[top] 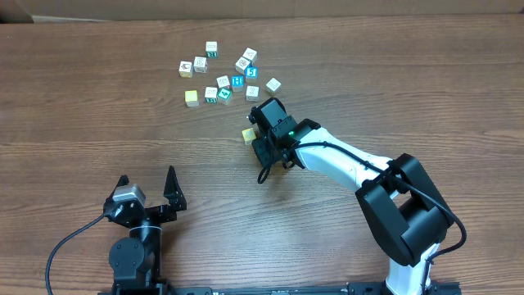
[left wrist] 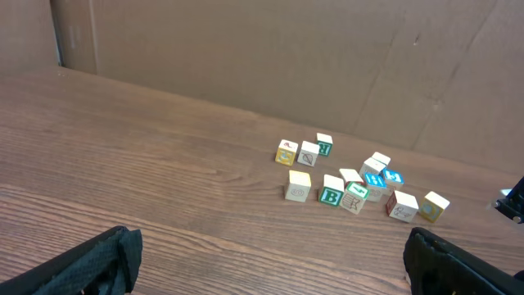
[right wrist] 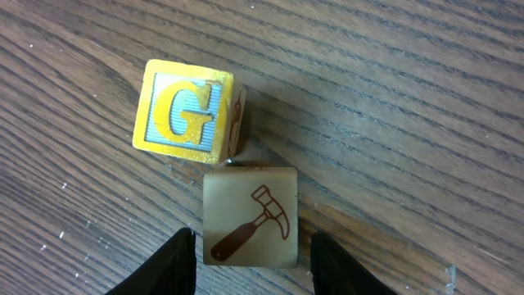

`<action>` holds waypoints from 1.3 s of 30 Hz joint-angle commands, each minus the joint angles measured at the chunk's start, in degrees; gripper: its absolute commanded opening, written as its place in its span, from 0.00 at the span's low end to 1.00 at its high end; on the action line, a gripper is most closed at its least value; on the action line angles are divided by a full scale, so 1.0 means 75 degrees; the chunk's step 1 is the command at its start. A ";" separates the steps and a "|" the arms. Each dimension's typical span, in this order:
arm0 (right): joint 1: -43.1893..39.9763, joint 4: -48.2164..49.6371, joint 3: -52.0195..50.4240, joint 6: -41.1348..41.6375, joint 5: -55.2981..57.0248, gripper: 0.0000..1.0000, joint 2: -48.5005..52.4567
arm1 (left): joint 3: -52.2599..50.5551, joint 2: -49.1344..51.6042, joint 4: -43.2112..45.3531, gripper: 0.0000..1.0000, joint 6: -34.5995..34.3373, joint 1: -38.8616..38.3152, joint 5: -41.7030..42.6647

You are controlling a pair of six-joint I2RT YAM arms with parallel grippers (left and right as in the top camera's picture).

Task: Form a circle
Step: 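Lower the hammer block beside the G block and open the right gripper, then raise the right gripper away from the placed blocks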

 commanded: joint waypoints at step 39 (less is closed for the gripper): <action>-0.1431 -0.4768 0.7064 0.0251 0.1110 1.00 -0.0694 | -0.0026 -0.0076 0.0009 0.99 0.0169 -0.0038 0.0015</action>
